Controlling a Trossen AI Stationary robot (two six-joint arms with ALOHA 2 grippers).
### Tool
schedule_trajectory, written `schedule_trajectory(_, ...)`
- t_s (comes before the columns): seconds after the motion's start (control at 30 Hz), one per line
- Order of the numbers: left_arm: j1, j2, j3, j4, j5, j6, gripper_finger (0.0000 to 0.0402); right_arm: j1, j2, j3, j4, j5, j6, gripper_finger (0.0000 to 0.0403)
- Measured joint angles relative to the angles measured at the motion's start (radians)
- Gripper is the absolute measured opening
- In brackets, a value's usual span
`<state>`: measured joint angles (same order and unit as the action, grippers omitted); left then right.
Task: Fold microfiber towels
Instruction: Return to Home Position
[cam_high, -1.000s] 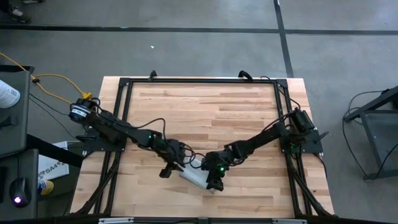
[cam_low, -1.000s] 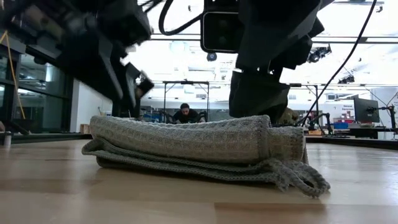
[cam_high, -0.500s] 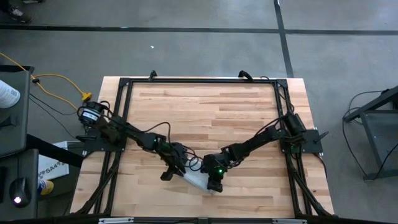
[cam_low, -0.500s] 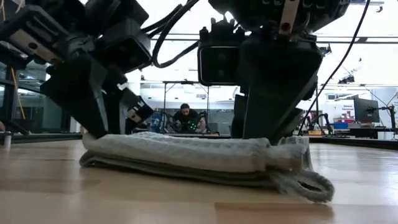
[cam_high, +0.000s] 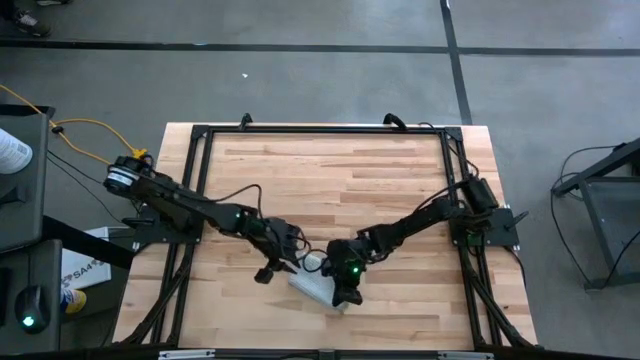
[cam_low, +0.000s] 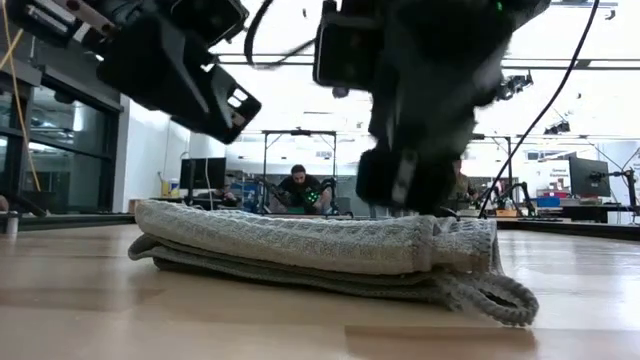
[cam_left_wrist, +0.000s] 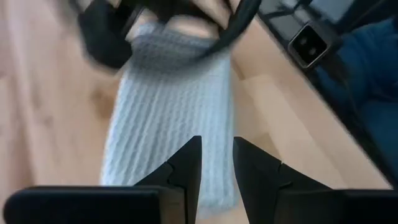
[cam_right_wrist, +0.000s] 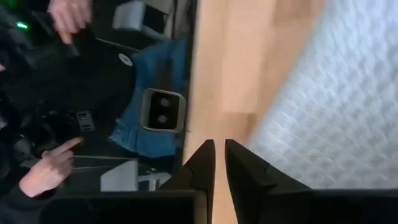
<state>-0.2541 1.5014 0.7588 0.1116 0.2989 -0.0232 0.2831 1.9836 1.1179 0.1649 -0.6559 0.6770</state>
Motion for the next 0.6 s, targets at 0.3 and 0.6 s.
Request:
schedule_trajectory(0.3,0.014,-0.159,-0.003,-0.169,-0.189,0.027,0.0093,-0.050,-0.178,0.001,-0.185,0.193,-0.120,0.0025)
schedule_trajectory(0.6,0.012,-0.354,-0.003,-0.396,-0.381,0.002,0.0093,-0.073,-0.359,0.001,-0.516,0.541,-0.267,0.0024)
